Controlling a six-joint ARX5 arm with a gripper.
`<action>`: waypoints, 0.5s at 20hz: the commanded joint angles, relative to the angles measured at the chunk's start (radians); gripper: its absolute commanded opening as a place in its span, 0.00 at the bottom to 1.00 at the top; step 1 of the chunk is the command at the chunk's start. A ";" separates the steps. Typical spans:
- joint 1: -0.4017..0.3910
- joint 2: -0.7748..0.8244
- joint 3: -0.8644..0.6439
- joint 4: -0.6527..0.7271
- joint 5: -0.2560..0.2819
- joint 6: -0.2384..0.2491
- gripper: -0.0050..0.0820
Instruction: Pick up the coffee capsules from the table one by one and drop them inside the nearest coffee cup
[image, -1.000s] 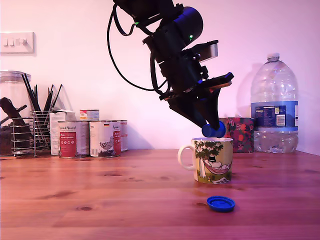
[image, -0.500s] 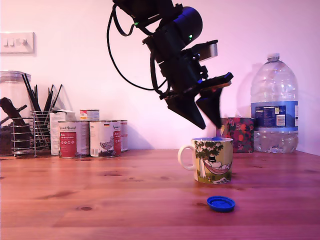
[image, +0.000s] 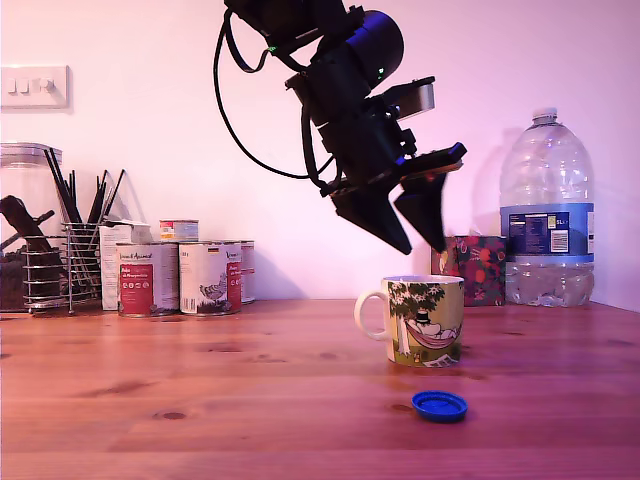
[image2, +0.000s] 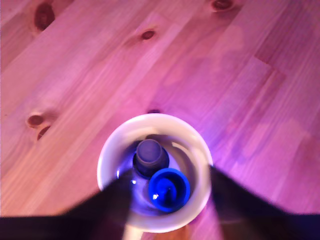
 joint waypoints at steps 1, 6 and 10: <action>0.008 -0.028 -0.007 0.008 0.002 0.004 0.05; 0.020 -0.123 -0.115 0.115 0.001 0.003 0.03; 0.034 -0.274 -0.352 0.320 -0.003 -0.006 0.03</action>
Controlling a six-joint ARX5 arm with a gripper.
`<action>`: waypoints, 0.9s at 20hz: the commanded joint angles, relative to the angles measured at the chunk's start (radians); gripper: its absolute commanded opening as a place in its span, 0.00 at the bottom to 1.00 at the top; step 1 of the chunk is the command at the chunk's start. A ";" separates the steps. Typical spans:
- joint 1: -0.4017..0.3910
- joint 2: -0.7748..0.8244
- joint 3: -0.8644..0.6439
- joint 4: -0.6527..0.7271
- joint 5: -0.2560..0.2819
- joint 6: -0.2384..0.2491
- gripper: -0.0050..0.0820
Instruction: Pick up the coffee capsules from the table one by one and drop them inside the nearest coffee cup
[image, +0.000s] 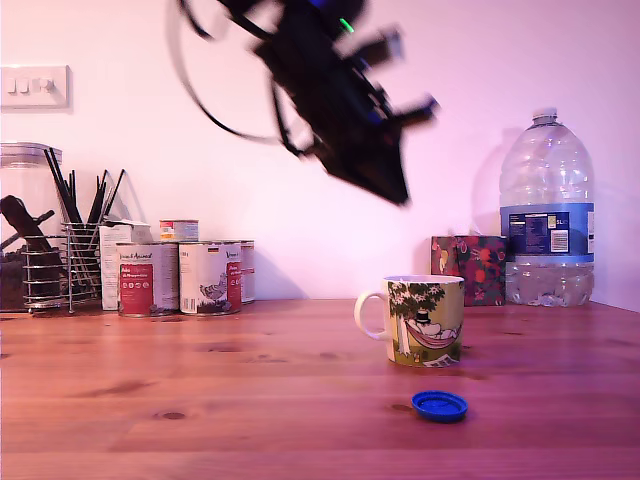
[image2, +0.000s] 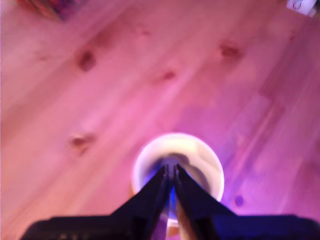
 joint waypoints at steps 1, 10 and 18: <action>0.005 -0.048 -0.107 0.086 0.000 -0.008 0.03; 0.058 -0.450 -0.699 0.488 -0.055 -0.068 0.03; 0.138 -0.671 -0.920 0.511 -0.117 -0.120 0.03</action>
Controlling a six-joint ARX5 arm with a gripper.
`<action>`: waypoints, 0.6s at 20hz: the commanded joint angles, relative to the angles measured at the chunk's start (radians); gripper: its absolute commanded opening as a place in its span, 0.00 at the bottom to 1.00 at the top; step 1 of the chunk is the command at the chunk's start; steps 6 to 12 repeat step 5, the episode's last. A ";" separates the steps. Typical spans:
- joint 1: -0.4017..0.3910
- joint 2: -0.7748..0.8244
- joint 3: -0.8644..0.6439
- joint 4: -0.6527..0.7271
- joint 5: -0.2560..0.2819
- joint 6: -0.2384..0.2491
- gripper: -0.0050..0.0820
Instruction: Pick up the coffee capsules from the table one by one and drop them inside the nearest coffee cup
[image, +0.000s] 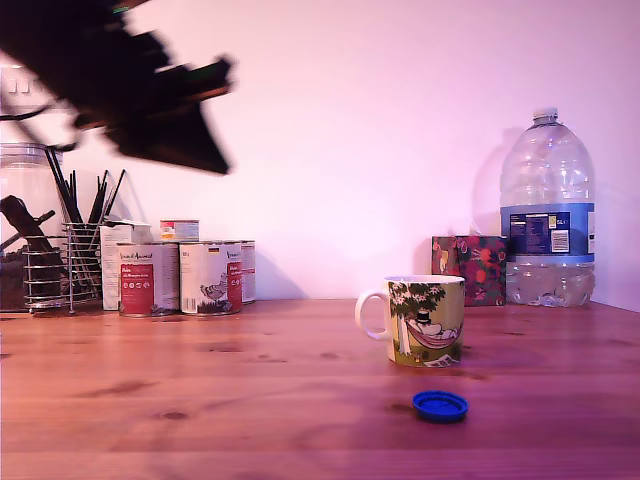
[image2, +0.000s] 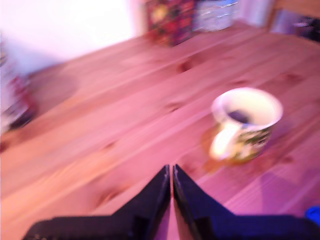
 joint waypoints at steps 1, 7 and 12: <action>-0.008 -0.012 -0.010 0.011 0.003 -0.006 0.03; -0.008 -0.012 -0.010 0.022 0.002 -0.020 0.03; -0.008 -0.012 -0.010 0.022 0.002 -0.020 0.03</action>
